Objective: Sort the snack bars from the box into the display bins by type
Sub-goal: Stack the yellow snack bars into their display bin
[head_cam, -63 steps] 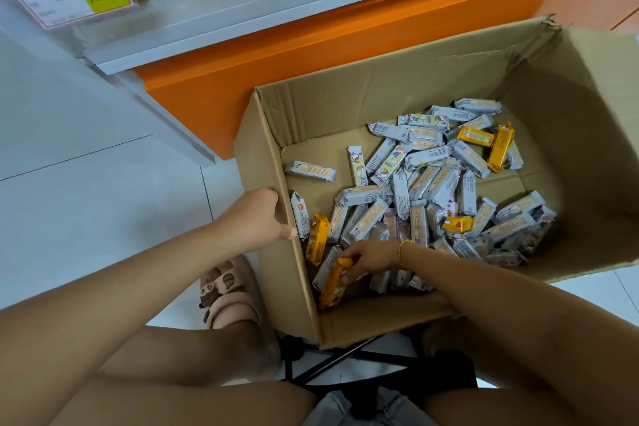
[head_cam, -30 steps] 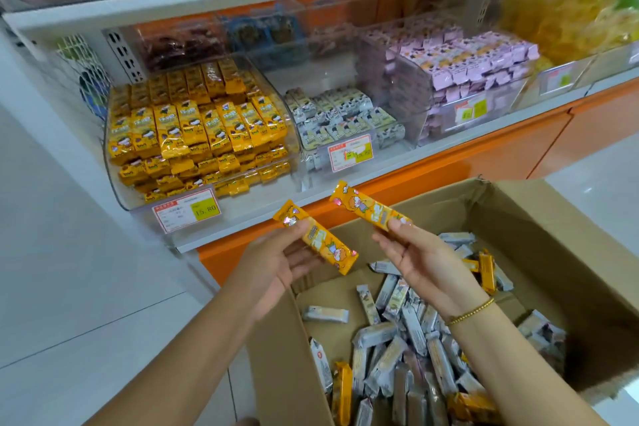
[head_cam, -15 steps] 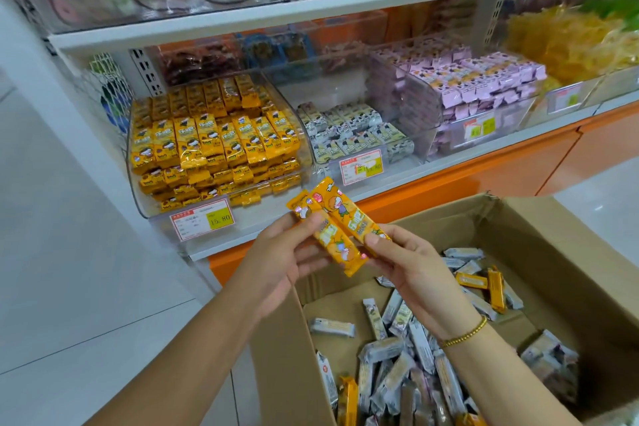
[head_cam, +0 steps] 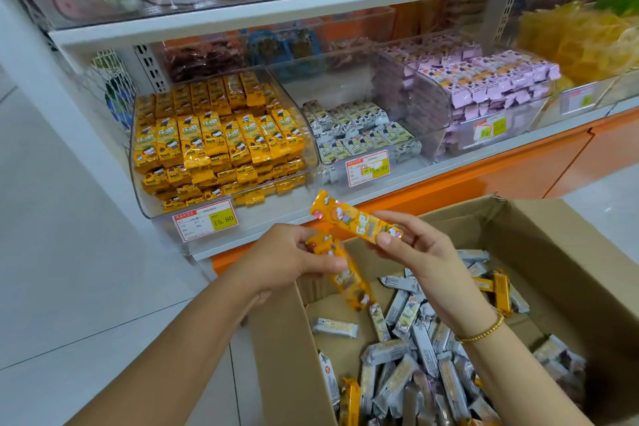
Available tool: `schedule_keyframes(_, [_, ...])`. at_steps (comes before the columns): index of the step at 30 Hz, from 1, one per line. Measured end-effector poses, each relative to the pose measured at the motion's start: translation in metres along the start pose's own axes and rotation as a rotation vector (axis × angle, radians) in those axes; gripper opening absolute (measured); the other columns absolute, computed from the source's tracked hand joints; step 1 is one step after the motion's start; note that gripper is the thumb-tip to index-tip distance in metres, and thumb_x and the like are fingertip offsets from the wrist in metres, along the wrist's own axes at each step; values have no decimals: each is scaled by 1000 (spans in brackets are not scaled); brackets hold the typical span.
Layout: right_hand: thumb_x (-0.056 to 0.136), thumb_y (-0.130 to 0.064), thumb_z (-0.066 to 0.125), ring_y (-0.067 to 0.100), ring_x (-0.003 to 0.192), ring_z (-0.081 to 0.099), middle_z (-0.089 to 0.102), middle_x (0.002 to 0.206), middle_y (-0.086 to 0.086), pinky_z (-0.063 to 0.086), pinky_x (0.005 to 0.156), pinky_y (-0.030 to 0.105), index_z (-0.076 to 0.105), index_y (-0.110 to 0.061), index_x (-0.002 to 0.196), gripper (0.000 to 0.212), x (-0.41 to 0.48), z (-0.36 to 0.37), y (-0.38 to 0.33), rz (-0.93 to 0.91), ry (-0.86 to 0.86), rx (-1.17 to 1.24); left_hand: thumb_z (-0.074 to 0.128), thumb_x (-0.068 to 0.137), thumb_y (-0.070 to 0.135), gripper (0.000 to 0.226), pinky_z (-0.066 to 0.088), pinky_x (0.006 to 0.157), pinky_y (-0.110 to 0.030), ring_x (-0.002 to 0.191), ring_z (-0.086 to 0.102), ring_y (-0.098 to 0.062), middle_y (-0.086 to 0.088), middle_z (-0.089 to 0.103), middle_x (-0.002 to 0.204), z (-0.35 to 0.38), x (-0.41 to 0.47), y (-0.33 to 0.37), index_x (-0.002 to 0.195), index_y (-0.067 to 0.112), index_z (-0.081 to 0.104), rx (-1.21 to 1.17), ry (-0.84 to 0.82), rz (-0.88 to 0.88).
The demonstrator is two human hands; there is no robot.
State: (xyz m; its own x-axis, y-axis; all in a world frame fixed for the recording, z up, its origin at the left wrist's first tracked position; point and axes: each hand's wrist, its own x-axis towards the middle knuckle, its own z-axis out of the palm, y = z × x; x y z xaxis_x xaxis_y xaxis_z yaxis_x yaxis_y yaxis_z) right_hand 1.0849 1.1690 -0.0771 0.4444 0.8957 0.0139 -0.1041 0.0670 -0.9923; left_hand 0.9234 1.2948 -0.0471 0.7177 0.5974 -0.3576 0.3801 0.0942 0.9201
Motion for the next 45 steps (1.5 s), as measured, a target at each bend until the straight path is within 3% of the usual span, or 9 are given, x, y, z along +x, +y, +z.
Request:
schedule_keyframes(8, [80, -18, 66, 21, 91, 70, 71, 105, 8, 56, 81, 31, 59, -13, 121, 42, 4, 17, -5, -42, -65, -8, 70, 67, 18, 36, 60, 65, -29, 78, 72, -18, -10, 74, 92, -4, 1, 17, 99, 5, 65, -522, 192, 42])
schedule_keyframes(12, [63, -44, 81, 1, 104, 55, 51, 117, -11, 49, 86, 15, 53, -27, 123, 68, 11, 38, -12, -201, -35, -540, 70, 78, 12, 17, 57, 55, -23, 73, 72, -14, -4, 75, 83, -8, -5, 25, 95, 9, 66, -513, 348, 102])
schedule_keyframes(16, [68, -36, 76, 7, 96, 43, 42, 104, -10, 35, 75, 10, 53, -20, 126, 64, 31, 69, -26, -414, 107, -883, 69, 82, 16, 19, 59, 67, -24, 83, 72, -15, -3, 75, 91, -26, -12, 36, 99, 10, 67, -471, 435, 193])
schedule_keyframes(18, [66, -44, 67, 14, 96, 47, 46, 103, -6, 38, 75, 20, 53, -16, 125, 67, 48, 84, -37, -443, 138, -896, 67, 84, 23, 23, 57, 75, -21, 86, 71, -11, -2, 74, 97, -42, -16, 39, 104, 10, 69, -319, 544, 268])
schedule_keyframes(23, [75, -39, 70, 26, 103, 53, 54, 112, 9, 45, 80, 35, 44, -14, 123, 60, 106, 128, -62, -430, 187, -989, 64, 88, 29, 37, 43, 83, -25, 105, 60, -16, 0, 66, 117, -86, -27, 20, 123, 16, 62, 668, 904, 293])
schedule_keyframes(30, [82, -48, 67, 29, 112, 49, 54, 117, 13, 44, 85, 35, 48, -15, 125, 57, 156, 167, -52, -295, 81, -1013, 62, 90, 22, 38, 40, 86, -24, 110, 55, -19, -4, 60, 124, -114, -22, 8, 127, 17, 58, 754, 850, 255])
schedule_keyframes(37, [91, -26, 62, 25, 114, 50, 53, 125, 13, 41, 91, 30, 48, -15, 135, 47, 158, 162, -45, -345, -4, -957, 62, 89, 22, 26, 43, 81, -23, 102, 59, -18, -3, 63, 113, -113, -17, 3, 115, 15, 63, 733, 855, 295])
schedule_keyframes(39, [89, -24, 64, 20, 100, 53, 53, 116, 8, 40, 82, 26, 56, -12, 121, 35, 148, 150, -48, -421, 14, -918, 61, 89, 21, 2, 41, 66, -19, 85, 59, -13, 2, 66, 91, -103, -19, 5, 89, 20, 63, 716, 857, 367])
schedule_keyframes(45, [87, -21, 67, 7, 58, 45, 56, 65, 1, 34, 55, 14, 57, -9, 72, 21, 94, 61, -37, -492, -121, -888, 60, 88, 29, 30, 37, 56, -32, 60, 49, -13, 3, 50, 58, -34, -7, -13, 63, 19, 47, 687, 656, 493])
